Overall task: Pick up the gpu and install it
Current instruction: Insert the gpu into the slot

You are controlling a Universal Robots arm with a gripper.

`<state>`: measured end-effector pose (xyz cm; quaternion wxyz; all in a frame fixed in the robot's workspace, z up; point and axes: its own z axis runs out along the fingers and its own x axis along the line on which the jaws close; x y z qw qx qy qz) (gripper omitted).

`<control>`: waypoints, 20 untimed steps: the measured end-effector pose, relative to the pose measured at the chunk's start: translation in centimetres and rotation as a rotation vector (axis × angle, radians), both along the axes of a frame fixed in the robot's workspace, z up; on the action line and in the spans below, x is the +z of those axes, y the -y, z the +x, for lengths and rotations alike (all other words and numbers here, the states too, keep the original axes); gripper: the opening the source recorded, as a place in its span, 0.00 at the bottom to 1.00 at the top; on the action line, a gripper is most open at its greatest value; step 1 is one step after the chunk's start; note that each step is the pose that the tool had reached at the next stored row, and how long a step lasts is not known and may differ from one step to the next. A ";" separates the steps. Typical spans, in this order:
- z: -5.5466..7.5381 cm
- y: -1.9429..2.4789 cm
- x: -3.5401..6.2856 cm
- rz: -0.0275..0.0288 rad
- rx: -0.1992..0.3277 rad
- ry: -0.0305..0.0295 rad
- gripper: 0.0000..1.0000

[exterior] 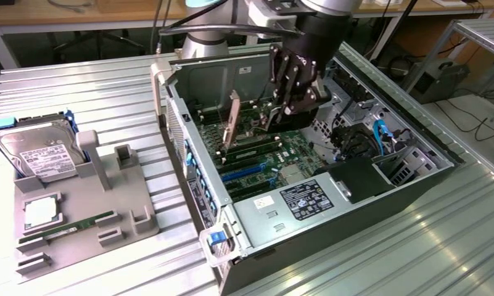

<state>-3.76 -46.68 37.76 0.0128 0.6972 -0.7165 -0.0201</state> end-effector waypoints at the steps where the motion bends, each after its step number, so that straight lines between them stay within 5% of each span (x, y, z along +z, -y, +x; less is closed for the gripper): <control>1: -0.2 0.03 -0.21 -0.0003 0.002 0.0003 0.26; 14: -2.5 0.02 -2.49 -0.0003 0.025 0.0054 0.26; 20: -2.6 -0.66 -4.34 -0.0003 0.036 0.0073 0.26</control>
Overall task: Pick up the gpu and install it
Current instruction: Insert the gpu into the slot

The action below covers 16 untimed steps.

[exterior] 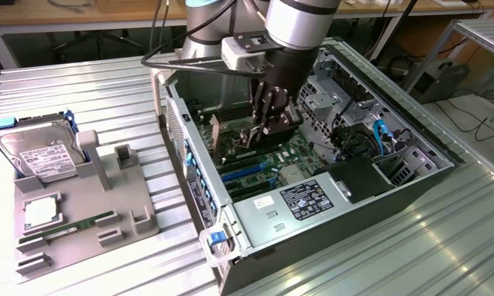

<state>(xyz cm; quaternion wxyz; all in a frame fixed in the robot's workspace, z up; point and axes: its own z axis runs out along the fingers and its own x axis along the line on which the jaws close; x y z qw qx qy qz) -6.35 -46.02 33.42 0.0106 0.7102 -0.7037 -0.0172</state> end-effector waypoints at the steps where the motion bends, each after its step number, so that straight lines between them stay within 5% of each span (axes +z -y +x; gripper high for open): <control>1: 0.0 0.00 -0.28 0.0000 0.001 0.0000 0.26; 16: -0.6 0.20 -3.62 0.0000 0.003 0.0001 0.26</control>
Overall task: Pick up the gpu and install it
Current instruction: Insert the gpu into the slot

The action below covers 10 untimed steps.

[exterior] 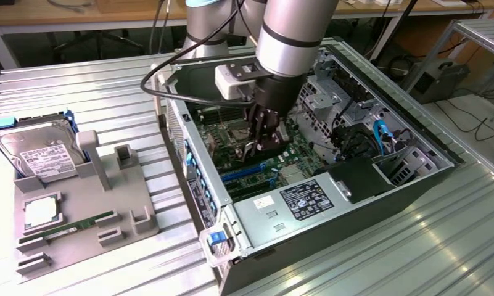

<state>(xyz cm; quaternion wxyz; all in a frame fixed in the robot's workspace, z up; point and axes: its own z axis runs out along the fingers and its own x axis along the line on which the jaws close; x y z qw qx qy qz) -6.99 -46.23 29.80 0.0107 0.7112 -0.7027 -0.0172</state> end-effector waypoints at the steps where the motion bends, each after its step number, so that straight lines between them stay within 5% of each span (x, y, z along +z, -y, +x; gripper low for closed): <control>1: -0.1 0.00 -0.20 -0.0001 0.000 0.0000 0.26; 10: -0.1 -0.19 -0.70 0.0000 0.000 0.0001 0.26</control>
